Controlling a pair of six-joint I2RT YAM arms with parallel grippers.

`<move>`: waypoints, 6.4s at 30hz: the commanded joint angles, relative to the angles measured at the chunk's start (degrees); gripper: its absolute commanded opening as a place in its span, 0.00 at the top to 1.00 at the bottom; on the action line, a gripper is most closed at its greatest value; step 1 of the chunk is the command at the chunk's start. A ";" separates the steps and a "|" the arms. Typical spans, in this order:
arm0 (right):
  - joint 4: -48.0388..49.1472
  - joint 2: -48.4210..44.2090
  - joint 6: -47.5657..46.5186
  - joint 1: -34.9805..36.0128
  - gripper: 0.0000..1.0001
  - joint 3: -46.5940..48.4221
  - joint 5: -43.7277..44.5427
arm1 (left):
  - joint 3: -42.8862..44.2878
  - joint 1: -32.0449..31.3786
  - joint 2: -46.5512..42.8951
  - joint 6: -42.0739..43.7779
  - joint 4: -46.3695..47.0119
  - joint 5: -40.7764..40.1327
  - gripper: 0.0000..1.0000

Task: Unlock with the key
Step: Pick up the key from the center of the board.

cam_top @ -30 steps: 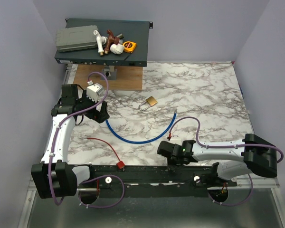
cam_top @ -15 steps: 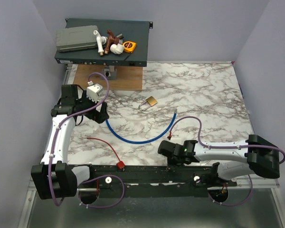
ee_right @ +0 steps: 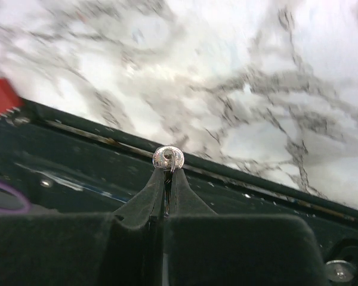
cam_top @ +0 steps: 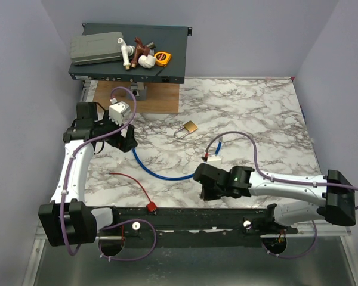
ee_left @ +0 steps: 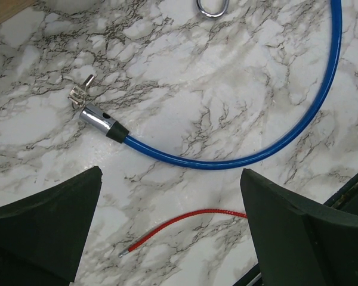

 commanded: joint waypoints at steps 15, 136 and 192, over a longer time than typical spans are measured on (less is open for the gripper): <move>-1.13 10.77 -20.66 -8.83 0.99 28.67 -2.90 | 6.11 -4.60 -6.16 30.20 -25.44 30.60 0.02; 3.72 7.41 -29.52 -9.67 0.99 49.67 -7.75 | 0.16 -24.28 -21.36 38.45 3.78 15.28 1.00; 37.90 10.13 -19.93 -19.20 0.96 29.81 -47.86 | -28.23 -31.58 -36.22 86.22 48.05 5.86 1.00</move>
